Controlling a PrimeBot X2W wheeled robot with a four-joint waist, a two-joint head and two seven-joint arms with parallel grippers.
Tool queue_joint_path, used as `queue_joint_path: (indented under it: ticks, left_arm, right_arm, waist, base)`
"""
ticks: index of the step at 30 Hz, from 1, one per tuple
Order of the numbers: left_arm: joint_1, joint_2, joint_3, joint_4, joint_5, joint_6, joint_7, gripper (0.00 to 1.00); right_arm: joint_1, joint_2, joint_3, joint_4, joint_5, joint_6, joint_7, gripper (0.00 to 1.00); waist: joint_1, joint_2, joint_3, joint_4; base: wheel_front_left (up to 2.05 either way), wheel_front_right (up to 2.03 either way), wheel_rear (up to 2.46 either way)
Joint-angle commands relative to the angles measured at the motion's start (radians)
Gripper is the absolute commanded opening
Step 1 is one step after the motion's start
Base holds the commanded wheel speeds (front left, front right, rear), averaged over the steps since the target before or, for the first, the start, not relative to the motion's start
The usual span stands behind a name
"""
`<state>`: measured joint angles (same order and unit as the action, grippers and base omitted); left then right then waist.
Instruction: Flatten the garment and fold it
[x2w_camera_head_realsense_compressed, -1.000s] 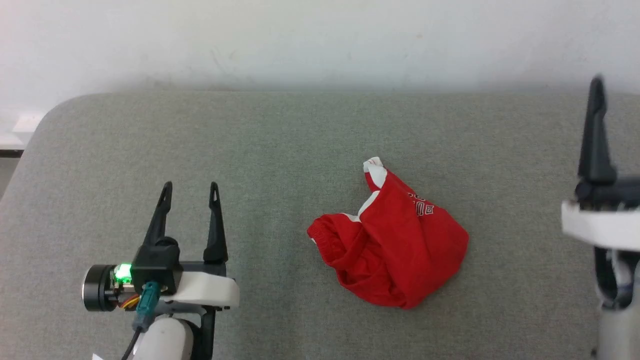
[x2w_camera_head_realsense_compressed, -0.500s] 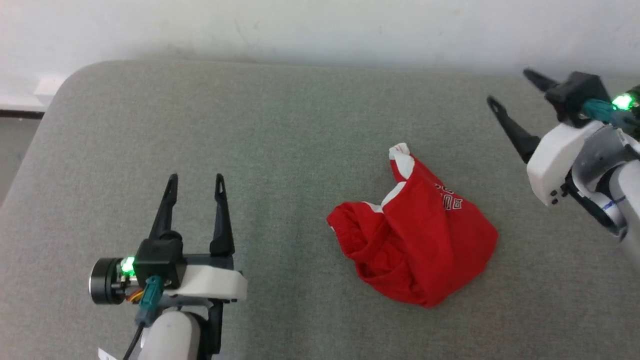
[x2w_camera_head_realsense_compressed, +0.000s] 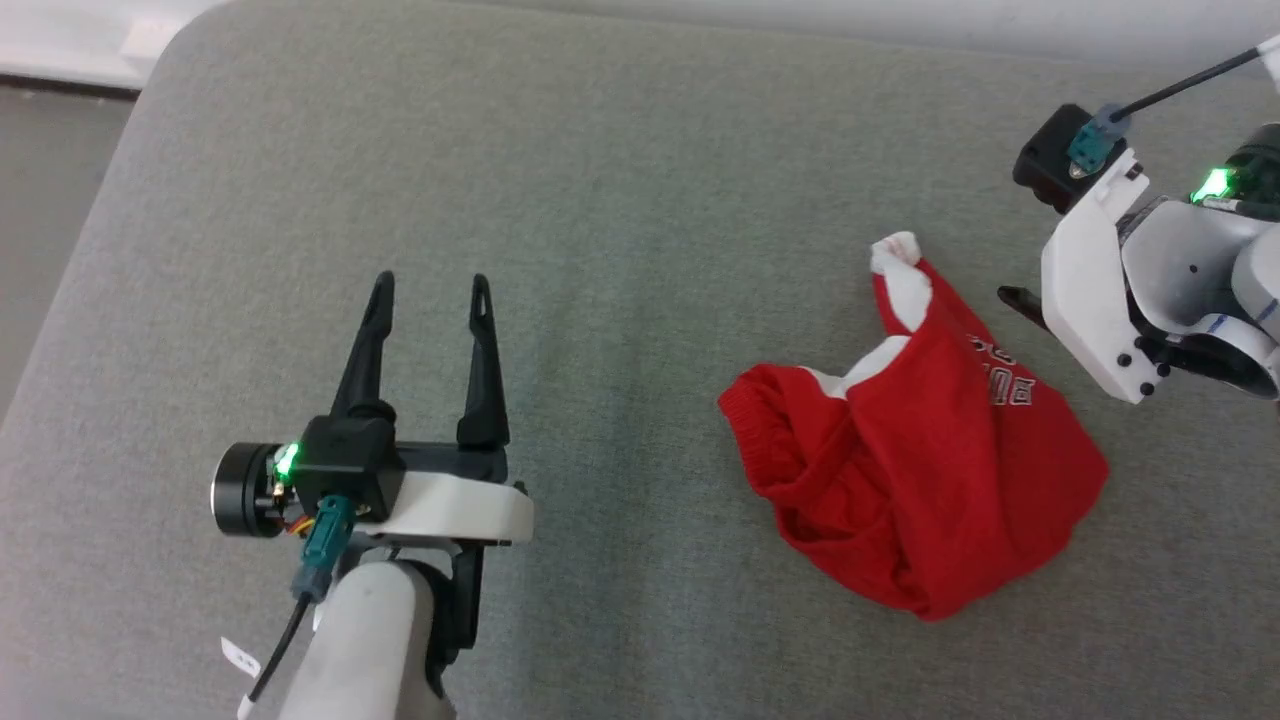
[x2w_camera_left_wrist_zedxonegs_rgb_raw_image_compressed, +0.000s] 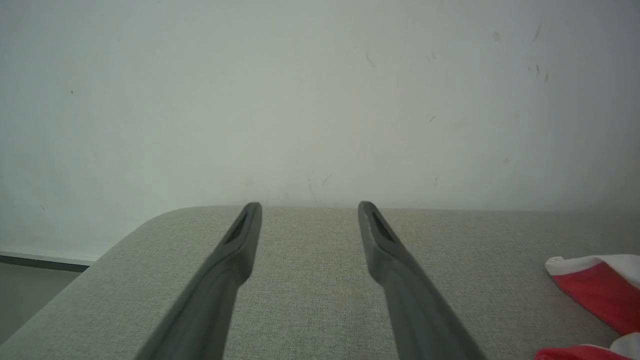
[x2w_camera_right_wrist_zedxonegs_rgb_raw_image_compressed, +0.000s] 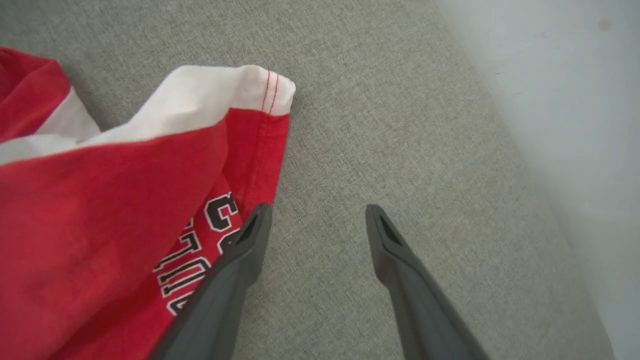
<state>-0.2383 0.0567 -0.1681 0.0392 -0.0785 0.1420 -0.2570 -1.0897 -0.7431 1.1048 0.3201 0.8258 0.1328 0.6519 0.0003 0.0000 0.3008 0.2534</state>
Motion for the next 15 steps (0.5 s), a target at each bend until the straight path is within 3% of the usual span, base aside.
queue_joint_path:
  ticks: [1,9,14,15]
  left_arm:
    - [-0.019,-0.005,-0.005,-0.004,-0.008,0.002,-0.005,1.0]
    - [-0.056,-0.006,-0.061,-0.006,-0.058,0.035,-0.005,1.0]
    - [-0.052,-0.006,-0.058,-0.004,-0.058,0.045,-0.005,1.0]
    - [-0.047,-0.006,-0.055,-0.002,-0.054,0.046,-0.005,1.0]
  right_arm:
    - [-0.013,0.007,0.015,0.013,0.002,-0.002,0.003,1.0]
    - [0.01,0.053,0.144,0.154,0.048,-0.002,-0.035,1.0]
    - [0.056,0.07,0.168,0.179,0.077,-0.002,-0.065,1.0]
    - [0.055,0.071,0.17,0.177,0.071,-0.002,-0.082,0.56]
  waist:
    - [-0.0003,0.0,0.051,0.052]
    - [-0.0003,0.0,0.091,0.107]
    - [-0.0003,0.0,0.083,0.1]
    - [-0.0003,0.0,0.077,0.094]
  base:
    - [0.0,0.0,0.0]
    - [0.0,0.0,0.0]
    - [0.0,0.0,0.0]
    - [0.0,0.0,0.0]
